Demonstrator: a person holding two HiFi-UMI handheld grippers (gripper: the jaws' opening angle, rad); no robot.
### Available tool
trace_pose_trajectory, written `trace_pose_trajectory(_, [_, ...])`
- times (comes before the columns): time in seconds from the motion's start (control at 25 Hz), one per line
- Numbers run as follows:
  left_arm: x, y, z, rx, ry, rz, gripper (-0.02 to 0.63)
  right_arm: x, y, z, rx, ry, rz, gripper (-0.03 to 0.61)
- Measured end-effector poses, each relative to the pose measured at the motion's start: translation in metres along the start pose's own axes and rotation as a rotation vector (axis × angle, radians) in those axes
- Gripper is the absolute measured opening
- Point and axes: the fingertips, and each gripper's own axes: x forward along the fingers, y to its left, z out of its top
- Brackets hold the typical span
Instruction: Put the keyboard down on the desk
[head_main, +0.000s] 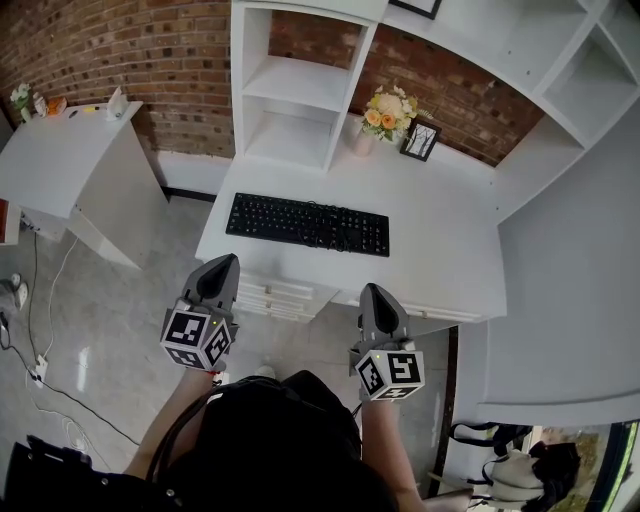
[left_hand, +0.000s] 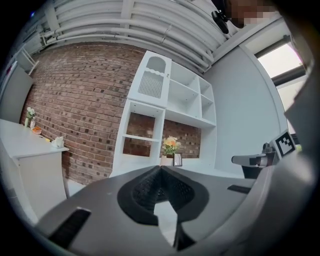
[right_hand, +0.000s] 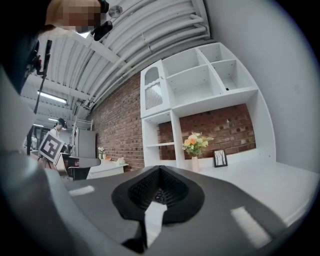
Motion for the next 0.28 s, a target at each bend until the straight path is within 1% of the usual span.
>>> trace_pose_trajectory(0.28, [-0.010,-0.007,0.009,0.007,-0.026,0.047,0.000,-0.007,-0.001,0.013,-0.030,-0.020,0.041,0.002])
